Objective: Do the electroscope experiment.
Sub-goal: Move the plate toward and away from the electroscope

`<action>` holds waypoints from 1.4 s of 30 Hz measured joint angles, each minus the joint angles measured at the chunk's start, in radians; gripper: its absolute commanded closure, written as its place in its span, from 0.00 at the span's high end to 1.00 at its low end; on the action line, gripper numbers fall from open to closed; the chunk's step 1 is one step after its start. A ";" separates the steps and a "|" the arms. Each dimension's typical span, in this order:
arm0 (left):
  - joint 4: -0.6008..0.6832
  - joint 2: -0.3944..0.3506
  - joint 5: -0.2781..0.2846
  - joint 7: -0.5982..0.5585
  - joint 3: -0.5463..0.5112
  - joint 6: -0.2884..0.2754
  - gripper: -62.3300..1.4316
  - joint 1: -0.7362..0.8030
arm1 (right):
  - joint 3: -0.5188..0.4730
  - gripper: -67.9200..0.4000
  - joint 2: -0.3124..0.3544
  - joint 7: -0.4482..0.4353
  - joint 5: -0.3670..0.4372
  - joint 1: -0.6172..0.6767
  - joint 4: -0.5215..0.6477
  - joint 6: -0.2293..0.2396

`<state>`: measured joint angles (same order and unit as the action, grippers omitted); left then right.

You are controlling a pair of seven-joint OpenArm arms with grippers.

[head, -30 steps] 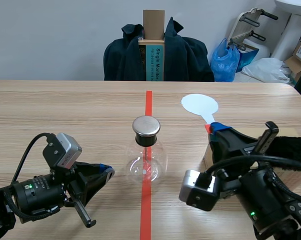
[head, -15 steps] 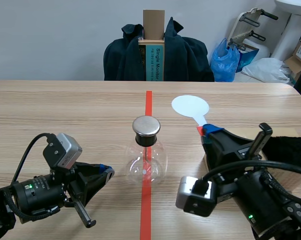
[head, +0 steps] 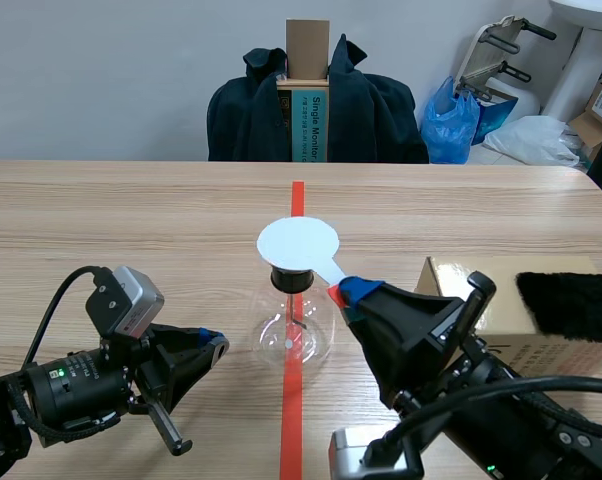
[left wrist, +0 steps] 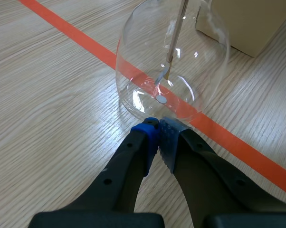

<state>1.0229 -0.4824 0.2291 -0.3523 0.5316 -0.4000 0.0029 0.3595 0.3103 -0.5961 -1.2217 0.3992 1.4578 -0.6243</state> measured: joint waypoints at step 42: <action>0.000 0.000 0.000 0.000 0.000 0.000 0.06 0.000 | -0.080 0.02 -0.003 0.508 -0.008 0.314 0.063 -0.100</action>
<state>1.0229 -0.4824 0.2291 -0.3523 0.5316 -0.4000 0.0029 0.2794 0.3077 -0.0879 -1.2301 0.7132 1.5208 -0.7246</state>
